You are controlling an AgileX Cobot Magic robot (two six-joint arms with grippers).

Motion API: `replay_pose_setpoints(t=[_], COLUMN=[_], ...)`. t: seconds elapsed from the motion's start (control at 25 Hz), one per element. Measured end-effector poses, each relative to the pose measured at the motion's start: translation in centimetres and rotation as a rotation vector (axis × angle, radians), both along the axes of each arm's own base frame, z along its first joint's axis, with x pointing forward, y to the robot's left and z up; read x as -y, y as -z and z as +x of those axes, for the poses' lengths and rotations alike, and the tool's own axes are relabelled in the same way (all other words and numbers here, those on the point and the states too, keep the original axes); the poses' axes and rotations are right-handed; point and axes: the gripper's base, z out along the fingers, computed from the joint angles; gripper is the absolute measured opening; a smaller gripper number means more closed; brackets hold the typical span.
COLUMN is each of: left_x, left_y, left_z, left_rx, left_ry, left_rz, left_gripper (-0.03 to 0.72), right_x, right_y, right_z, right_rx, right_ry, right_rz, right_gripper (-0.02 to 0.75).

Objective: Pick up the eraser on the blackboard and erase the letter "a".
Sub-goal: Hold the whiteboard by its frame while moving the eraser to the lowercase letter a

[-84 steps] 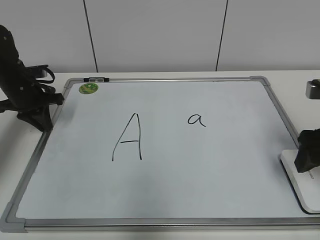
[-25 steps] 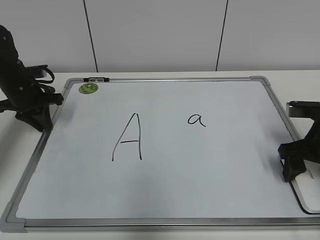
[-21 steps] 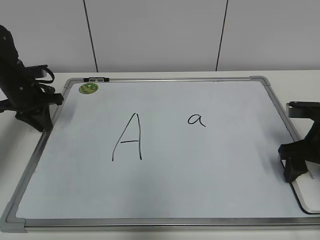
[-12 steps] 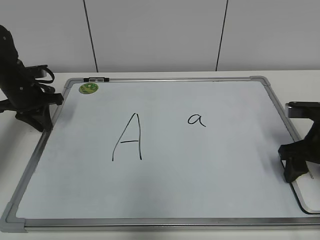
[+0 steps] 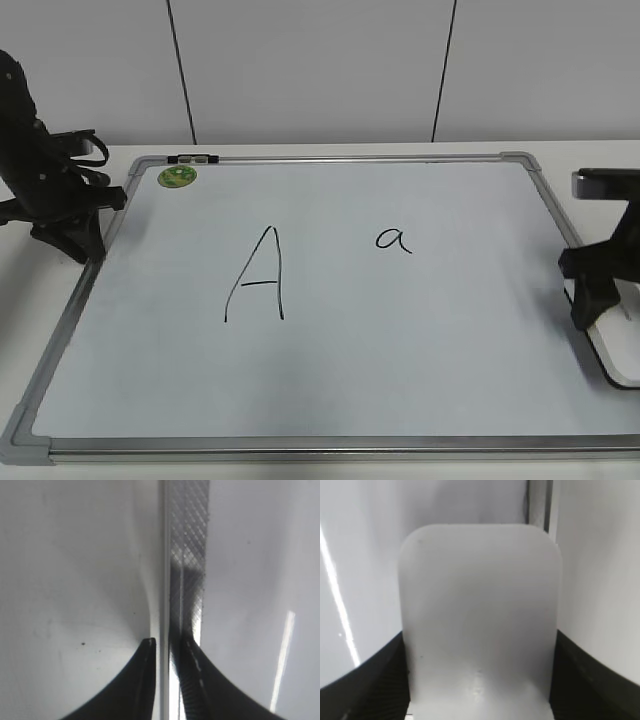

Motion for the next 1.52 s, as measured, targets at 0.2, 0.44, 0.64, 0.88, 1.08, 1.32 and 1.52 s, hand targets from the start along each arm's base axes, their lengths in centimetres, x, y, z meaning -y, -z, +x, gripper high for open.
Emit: replay_pose_setpoints(t=[0.2, 0.44, 0.64, 0.88, 1.08, 1.32, 1.52], left_x=[0.0, 0.0, 0.0, 0.0, 0.0, 0.0, 0.0], left_y=[0.0, 0.0, 0.0, 0.0, 0.0, 0.0, 0.0], left_z=[0.0, 0.0, 0.0, 0.0, 0.0, 0.0, 0.0], left_rx=[0.000, 0.000, 0.000, 0.000, -0.002, -0.002, -0.002], left_ry=[0.000, 0.000, 0.000, 0.000, 0.000, 0.000, 0.000], left_rz=[0.000, 0.000, -0.001, -0.001, -0.001, -0.001, -0.001], left_gripper=[0.134, 0.136, 0.139, 0.149, 0.153, 0.155, 0.155], right_x=[-1.4, -4.6, -5.8, -6.7, -7.5, -8.1, -8.3], right_y=[-2.2, -1.1, -0.1, 1.4, 1.6, 1.3, 1.8], right_z=[2.3, 5.9, 9.9, 13.2, 14.1, 14.1, 14.3], right_rx=[0.019, -0.061, -0.038, -0.001, 0.015, 0.023, 0.015], right_ry=[-0.039, -0.123, -0.129, -0.113, -0.123, -0.130, -0.129], right_rz=[0.003, 0.005, 0.028, 0.086, 0.117, 0.130, 0.149], right_gripper=[0.533, 0.533, 0.533, 0.533, 0.533, 0.533, 0.533])
